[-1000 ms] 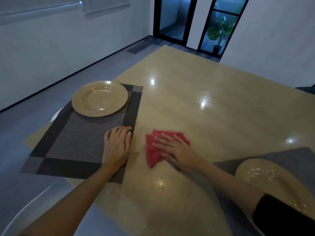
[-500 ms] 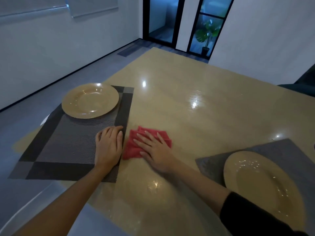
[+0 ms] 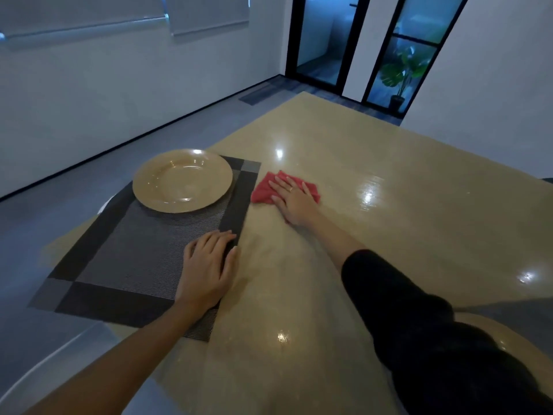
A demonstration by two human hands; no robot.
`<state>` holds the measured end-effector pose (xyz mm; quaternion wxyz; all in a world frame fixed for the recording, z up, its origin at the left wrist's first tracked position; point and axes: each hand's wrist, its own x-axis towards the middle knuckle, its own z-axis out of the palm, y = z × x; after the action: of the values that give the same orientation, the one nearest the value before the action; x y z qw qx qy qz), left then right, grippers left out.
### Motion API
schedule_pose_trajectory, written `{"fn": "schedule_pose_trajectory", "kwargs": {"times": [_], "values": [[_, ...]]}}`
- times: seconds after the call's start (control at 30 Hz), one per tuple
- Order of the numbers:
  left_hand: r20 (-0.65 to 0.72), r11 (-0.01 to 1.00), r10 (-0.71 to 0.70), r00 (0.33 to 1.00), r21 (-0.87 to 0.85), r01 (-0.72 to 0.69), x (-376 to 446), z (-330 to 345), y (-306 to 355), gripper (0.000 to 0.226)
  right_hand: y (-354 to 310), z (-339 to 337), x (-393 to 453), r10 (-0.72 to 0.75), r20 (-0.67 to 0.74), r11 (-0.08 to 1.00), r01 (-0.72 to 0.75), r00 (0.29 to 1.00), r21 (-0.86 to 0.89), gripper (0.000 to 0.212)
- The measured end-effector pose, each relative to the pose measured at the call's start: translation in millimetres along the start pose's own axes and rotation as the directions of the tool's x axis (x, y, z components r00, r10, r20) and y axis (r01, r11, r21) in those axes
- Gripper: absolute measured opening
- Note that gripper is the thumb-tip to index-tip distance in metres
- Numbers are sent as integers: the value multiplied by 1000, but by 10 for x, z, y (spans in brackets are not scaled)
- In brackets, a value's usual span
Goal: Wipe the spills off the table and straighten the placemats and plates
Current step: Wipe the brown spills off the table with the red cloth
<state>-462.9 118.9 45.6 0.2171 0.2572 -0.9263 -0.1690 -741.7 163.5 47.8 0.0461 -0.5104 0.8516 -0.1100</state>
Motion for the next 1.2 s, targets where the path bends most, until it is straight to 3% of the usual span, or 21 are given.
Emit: {"fn": "schedule_pose_trajectory", "kwargs": {"times": [0.2,0.43,0.63,0.93,1.2], "values": [[-30,1000,-12,999,17,12,-5,13,6,43,-37,32,192,166,-1,986,-166,986,-4,52],[13,999,-6,1000,42,6,3,29,4,44,-381,150,-1173,-6,-81,1000,5,997,-12,53],[22,999,-19,1000,31,18,-2,19,18,44,-196,108,-869,-29,-49,1000,28,998,-3,52],[-8,1000,-15,1000,27,15,-5,24,-16,45,398,-106,536,273,-24,961,-272,962,54,53],[-4,999,-7,1000,41,8,-5,-8,11,42,1201,-282,86,496,-95,868,-489,863,83,54]]}}
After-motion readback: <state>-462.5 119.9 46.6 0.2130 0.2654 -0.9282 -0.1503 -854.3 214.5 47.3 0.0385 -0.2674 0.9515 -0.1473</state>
